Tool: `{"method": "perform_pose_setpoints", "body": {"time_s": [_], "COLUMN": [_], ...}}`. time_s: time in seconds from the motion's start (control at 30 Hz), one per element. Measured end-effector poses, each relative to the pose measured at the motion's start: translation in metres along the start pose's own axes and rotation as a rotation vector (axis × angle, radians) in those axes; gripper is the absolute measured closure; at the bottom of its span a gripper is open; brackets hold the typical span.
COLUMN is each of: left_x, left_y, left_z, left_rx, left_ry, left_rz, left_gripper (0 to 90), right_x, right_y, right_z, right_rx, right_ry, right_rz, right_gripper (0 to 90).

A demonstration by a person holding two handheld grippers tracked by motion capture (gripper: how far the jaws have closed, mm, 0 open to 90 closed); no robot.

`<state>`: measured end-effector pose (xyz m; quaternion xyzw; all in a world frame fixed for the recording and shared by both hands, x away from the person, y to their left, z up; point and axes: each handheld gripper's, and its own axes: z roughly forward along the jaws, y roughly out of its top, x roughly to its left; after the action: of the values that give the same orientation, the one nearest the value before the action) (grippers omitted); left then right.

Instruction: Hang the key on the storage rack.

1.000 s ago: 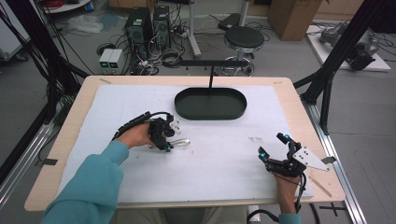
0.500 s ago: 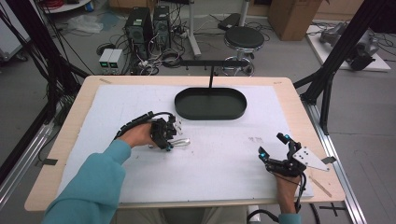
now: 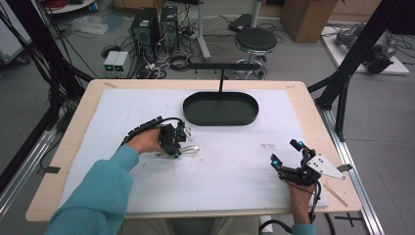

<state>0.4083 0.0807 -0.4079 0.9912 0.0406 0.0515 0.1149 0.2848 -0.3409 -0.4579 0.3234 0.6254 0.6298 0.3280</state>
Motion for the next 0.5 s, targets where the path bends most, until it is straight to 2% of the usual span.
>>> {"method": "perform_pose_setpoints", "body": {"time_s": [0.27,0.5], "left_x": [0.0015,0.0011], "left_y": [0.0011,0.0021], "left_z": [0.0008,0.0009], "left_rx": [0.010,0.019], "left_ry": [-0.007,-0.014], "left_rz": [-0.005,-0.019], "left_gripper": [69.9,73.7], "right_x": [0.0000,0.0000], "right_y": [0.0000,0.0000], "right_z": [0.0000,0.0000], "right_rx": [0.000,0.002], "right_ry": [0.000,-0.001], "right_rz": [0.000,-0.002], "right_gripper": [7.5,7.5]}}
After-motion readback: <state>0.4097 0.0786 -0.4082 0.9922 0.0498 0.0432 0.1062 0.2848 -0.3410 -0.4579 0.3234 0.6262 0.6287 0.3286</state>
